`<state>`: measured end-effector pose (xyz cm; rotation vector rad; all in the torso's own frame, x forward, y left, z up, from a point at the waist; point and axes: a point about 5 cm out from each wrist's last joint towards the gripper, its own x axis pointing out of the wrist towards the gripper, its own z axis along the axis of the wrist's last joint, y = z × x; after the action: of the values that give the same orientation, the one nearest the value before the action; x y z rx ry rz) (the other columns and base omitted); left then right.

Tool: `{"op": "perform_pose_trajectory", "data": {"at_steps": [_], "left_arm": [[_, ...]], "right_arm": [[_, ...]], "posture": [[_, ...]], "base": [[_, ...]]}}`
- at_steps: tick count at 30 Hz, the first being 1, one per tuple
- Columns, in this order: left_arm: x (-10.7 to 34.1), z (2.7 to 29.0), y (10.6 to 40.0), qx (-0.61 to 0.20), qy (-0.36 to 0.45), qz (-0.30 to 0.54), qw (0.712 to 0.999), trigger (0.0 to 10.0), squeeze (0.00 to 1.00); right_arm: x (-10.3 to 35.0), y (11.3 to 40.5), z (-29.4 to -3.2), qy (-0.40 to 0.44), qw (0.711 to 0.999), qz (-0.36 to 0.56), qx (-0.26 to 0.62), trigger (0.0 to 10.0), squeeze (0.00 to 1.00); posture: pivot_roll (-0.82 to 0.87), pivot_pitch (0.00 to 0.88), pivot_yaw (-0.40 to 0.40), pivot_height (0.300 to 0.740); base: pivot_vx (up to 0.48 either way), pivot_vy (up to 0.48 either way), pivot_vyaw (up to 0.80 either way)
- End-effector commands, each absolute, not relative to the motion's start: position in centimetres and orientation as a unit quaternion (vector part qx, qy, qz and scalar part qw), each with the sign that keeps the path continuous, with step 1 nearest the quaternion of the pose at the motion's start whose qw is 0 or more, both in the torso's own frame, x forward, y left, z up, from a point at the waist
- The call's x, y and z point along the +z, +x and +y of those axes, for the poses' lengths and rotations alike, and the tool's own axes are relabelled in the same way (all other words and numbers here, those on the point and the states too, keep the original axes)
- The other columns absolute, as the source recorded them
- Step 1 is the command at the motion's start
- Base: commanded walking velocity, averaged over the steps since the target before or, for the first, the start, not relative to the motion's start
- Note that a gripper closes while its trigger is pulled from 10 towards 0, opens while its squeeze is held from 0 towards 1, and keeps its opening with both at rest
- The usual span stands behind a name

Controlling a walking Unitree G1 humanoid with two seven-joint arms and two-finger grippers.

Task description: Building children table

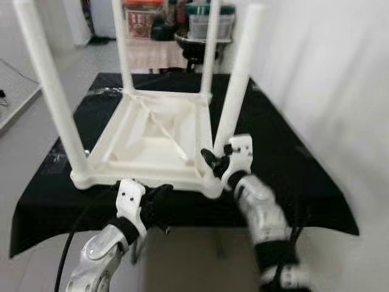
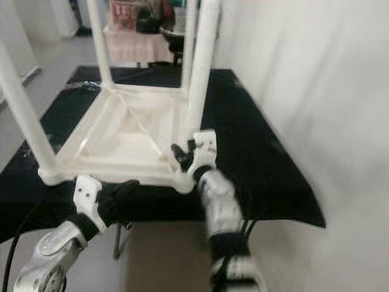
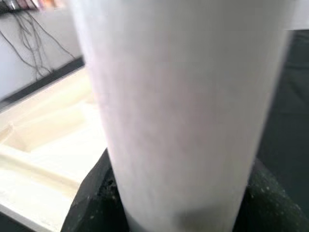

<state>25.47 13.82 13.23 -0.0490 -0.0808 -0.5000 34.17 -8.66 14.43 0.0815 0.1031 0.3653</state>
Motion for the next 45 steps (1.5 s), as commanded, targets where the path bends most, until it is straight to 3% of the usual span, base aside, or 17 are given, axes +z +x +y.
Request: {"op": "perform_pose_trajectory", "data": {"at_steps": [1, 4, 5, 7, 8, 14, 16, 17, 23, 28, 29, 40, 41, 45], "left_arm": [[13.1, 13.7, 25.6, -0.258, -0.024, -0.036, 0.965, 10.0, 0.0], [13.1, 13.6, 25.8, -0.262, -0.022, -0.035, 0.964, 10.0, 0.0], [13.1, 13.7, 25.8, -0.259, -0.023, -0.036, 0.965, 10.0, 0.0], [13.1, 13.7, 25.8, -0.254, -0.023, -0.038, 0.966, 10.0, 0.0], [13.2, 13.7, 25.8, -0.25, -0.023, -0.04, 0.967, 10.0, 0.0], [13.1, 13.7, 25.9, -0.246, -0.023, -0.041, 0.968, 10.0, 0.0], [13.1, 13.7, 25.9, -0.246, -0.023, -0.041, 0.968, 10.0, 0.0], [13.1, 13.6, 25.9, -0.249, -0.024, -0.04, 0.967, 10.0, 0.0], [13.0, 13.5, 25.9, -0.254, -0.024, -0.039, 0.966, 10.0, 0.0], [13.0, 13.4, 25.8, -0.252, -0.023, -0.039, 0.967, 10.0, 0.0], [13.0, 13.4, 25.7, -0.251, -0.023, -0.039, 0.967, 10.0, 0.0], [13.0, 13.3, 25.6, -0.254, -0.024, -0.039, 0.966, 10.0, 0.0], [13.1, 13.3, 25.6, -0.254, -0.025, -0.04, 0.966, 10.0, 0.0], [13.2, 13.3, 25.6, -0.252, -0.026, -0.041, 0.966, 10.0, 0.0]], "right_arm": [[13.1, 34.2, -7.5, 0.037, 0.974, 0.083, 0.209, 0.0, 0.0], [13.2, 34.7, -7.0, 0.039, 0.97, 0.087, 0.225, 0.0, 0.0], [13.4, 34.9, -6.7, 0.041, 0.967, 0.084, 0.238, 10.0, 0.0], [13.6, 35.2, -6.4, 0.045, 0.963, 0.08, 0.254, 10.0, 0.0], [14.0, 35.4, -6.0, 0.05, 0.951, 0.073, 0.296, 10.0, 1.0], [16.8, 35.7, -5.7, 0.051, 0.902, 0.021, 0.427, 10.0, 1.0], [16.8, 35.7, -5.7, 0.051, 0.902, 0.021, 0.427, 10.0, 1.0], [17.8, 35.8, -6.4, 0.003, 0.864, 0.018, 0.503, 10.0, 0.0], [18.2, 36.9, -7.4, -0.032, 0.821, 0.059, 0.567, 10.0, 0.0], [18.3, 37.8, -7.9, -0.04, 0.833, 0.068, 0.547, 10.0, 0.0], [18.4, 38.0, -8.2, -0.03, 0.837, 0.07, 0.542, 0.0, 0.0], [17.8, 38.0, -9.6, -0.01, 0.838, 0.084, 0.539, 0.0, 0.0], [16.9, 38.0, -11.0, -0.01, 0.862, 0.082, 0.5, 0.0, 0.0], [16.2, 38.0, -11.8, -0.016, 0.895, 0.078, 0.44, 0.0, 0.0]], "posture": [[0.02, 0.0, -0.045, 0.74], [0.02, 0.0, -0.049, 0.74], [0.02, 0.0, -0.052, 0.74], [0.02, 0.0, -0.052, 0.74], [0.03, 0.0, -0.055, 0.74], [0.03, 0.0, -0.059, 0.74], [0.03, 0.0, -0.059, 0.74], [0.02, 0.0, -0.049, 0.74], [0.04, 0.0, -0.059, 0.74], [0.05, 0.0, -0.065, 0.74], [0.05, 0.0, -0.065, 0.74], [0.04, 0.0, -0.061, 0.74], [0.03, 0.0, -0.059, 0.74], [0.02, 0.0, -0.059, 0.74]], "base": [[0.0, 0.0, 0.0], [0.0, 0.0, 0.0], [0.0, 0.0, 0.0], [0.0, 0.0, 0.0], [0.0, 0.0, 0.0], [0.0, 0.0, 0.0], [0.0, 0.0, 0.0], [0.0, 0.0, 0.0], [0.0, 0.0, 0.0], [0.0, 0.0, 0.0], [0.0, 0.0, 0.0], [0.0, 0.0, 0.0], [0.0, 0.0, 0.0], [0.0, 0.0, 0.0]]}}
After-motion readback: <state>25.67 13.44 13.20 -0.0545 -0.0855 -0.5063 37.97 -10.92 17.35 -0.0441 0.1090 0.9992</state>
